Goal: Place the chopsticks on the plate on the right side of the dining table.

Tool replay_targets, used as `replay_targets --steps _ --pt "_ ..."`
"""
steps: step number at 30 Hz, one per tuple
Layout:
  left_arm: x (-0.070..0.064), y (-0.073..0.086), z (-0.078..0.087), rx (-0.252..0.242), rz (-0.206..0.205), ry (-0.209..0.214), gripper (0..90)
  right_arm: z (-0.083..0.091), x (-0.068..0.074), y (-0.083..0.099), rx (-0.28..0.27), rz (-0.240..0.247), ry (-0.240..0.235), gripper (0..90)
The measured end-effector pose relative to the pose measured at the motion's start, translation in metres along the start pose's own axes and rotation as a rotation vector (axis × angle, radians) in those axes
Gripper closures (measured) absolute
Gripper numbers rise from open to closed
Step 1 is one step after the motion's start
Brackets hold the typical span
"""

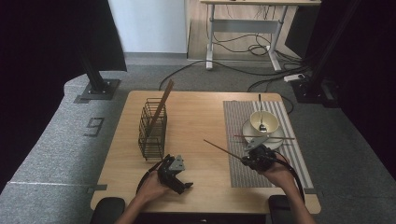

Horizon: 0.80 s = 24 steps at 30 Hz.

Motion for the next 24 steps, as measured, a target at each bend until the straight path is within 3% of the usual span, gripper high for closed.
replay_targets --steps 5,10,24 --pt "0.0 0.002 -0.002 0.013 0.007 0.006 0.0 0.003 -0.011 0.005 -0.006 -0.033 0.026 82.1" --pt "0.004 0.004 -0.003 0.024 0.069 0.042 0.0 0.005 -0.023 0.01 -0.015 -0.075 0.053 82.1" --pt "0.005 0.004 -0.003 0.027 0.066 0.042 0.0 0.01 -0.058 0.026 -0.019 -0.188 0.116 82.1"
Point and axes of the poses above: each handheld gripper's, and its own axes: z roughly backward along the jaws, y roughly out of its underside, x roughly to its left, the point moved 3 cm from there along -z, roughly forward along the jaws, and after that the axes turned 10 degrees about -z, right-handed, at the moved point
